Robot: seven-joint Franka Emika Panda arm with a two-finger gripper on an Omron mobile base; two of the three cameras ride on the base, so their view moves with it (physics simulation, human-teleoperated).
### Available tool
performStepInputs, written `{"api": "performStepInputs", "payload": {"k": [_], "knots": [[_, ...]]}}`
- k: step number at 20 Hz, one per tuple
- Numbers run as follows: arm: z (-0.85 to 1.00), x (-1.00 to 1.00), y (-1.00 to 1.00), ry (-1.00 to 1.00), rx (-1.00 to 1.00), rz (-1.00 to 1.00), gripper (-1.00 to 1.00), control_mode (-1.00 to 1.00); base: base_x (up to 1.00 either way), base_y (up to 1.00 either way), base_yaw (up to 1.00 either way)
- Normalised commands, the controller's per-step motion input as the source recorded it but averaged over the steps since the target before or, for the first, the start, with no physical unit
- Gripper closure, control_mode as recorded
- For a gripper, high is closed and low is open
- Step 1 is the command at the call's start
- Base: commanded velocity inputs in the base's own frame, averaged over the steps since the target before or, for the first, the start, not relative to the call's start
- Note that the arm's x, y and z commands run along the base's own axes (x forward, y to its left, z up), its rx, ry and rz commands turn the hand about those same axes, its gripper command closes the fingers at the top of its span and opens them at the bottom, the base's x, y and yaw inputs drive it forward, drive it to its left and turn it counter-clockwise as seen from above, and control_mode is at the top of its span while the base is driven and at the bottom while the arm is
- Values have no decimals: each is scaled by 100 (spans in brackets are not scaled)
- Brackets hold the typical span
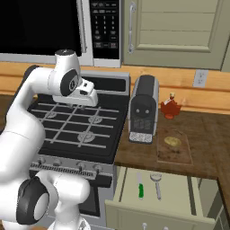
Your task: Place the appropriate cutting tool for cutting the potato skin on the cutting board.
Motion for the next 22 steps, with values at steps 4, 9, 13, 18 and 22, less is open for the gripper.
{"api": "performStepInputs", "payload": {"k": [4, 9, 13, 18, 22], "knots": [[-12, -17, -28, 0, 0, -2, -100, -100, 0, 0, 0], [-29, -34, -98, 1, 10, -10, -100, -100, 0, 0, 0], [-37, -32, -100, 2, 10, -11, -100, -100, 0, 0, 0], [-46, -51, -96, 0, 6, -13, -100, -100, 0, 0, 0], [-46, -74, -79, 0, 4, -10, -100, -100, 0, 0, 0]]}}
